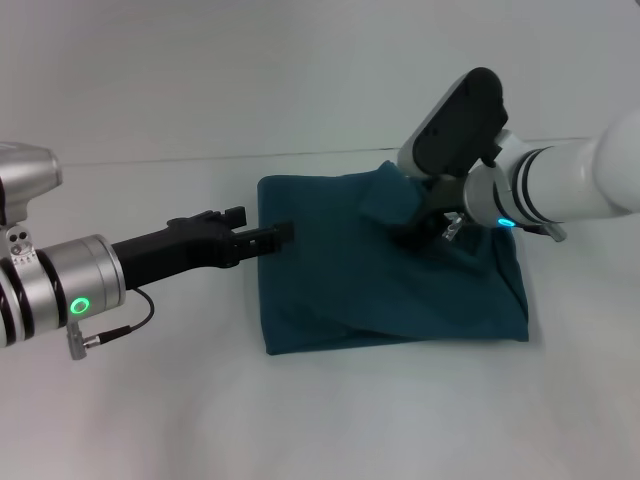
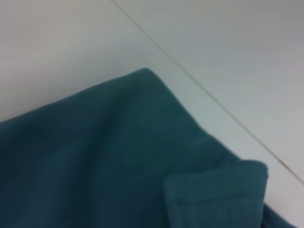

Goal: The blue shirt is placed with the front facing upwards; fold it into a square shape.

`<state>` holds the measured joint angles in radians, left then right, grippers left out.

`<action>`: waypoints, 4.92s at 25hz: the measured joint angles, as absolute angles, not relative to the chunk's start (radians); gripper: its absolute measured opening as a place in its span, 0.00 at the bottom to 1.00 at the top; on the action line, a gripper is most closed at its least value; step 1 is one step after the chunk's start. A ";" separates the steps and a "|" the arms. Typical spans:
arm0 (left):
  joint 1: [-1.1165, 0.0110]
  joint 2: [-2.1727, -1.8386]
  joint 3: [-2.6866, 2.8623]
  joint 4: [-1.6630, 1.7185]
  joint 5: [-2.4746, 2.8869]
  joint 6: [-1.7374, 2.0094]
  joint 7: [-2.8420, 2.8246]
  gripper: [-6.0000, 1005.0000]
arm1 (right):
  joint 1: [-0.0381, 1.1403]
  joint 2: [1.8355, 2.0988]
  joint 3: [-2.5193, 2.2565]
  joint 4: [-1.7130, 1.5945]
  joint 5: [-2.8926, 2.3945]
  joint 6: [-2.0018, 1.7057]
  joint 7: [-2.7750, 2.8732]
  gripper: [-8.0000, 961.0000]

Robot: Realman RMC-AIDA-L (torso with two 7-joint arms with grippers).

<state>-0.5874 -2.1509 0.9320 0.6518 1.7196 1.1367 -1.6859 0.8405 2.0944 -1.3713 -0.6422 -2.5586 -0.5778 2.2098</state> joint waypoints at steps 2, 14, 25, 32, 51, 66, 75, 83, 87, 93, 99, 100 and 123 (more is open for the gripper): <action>-0.587 -2.151 0.932 0.652 1.719 1.137 -1.686 0.92 | 0.837 2.092 -1.366 -0.633 -2.559 -0.553 2.213 0.95; -0.588 -2.152 0.932 0.653 1.721 1.137 -1.696 0.92 | 0.814 2.079 -1.219 -0.573 -2.666 -0.413 2.229 0.95; -0.591 -2.152 0.931 0.651 1.717 1.127 -1.697 0.92 | 0.814 2.088 -1.185 -0.651 -2.662 -0.445 2.228 0.95; -0.593 -2.146 0.923 0.652 1.720 1.126 -1.707 0.92 | 0.833 2.094 -1.225 -0.692 -2.591 -0.605 2.232 0.95; -0.590 -2.140 0.916 0.667 1.756 1.126 -1.736 0.92 | 0.732 2.088 -1.141 -0.954 -2.547 -1.107 2.271 0.95; -0.594 -2.140 0.916 0.667 1.756 1.126 -1.737 0.92 | 0.717 2.088 -1.138 -0.867 -2.693 -1.004 2.305 0.95; -0.589 -2.143 0.917 0.667 1.756 1.126 -1.735 0.92 | 0.708 2.088 -1.106 -0.894 -2.652 -0.914 2.295 0.95; -0.589 -2.143 0.916 0.667 1.752 1.127 -1.736 0.92 | 0.705 2.091 -1.111 -0.953 -2.522 -0.917 2.234 0.95; -0.588 -2.142 0.903 0.668 1.752 1.132 -1.736 0.92 | 0.681 2.090 -1.108 -0.994 -2.416 -0.925 2.151 0.95; -0.585 -2.140 0.868 0.683 1.750 1.133 -1.736 0.92 | 0.621 2.087 -1.084 -1.009 -2.198 -0.920 1.909 0.95; -0.582 -2.140 0.848 0.693 1.748 1.127 -1.737 0.92 | 0.528 2.087 -1.020 -1.002 -1.955 -0.969 1.624 0.95; -0.581 -2.140 0.844 0.693 1.748 1.126 -1.740 0.92 | 0.511 2.087 -0.997 -0.999 -1.918 -0.992 1.574 0.95; -0.645 -2.146 1.044 0.747 2.043 1.081 -1.942 0.92 | 0.428 2.049 -0.727 -0.845 -1.942 -1.425 1.283 0.95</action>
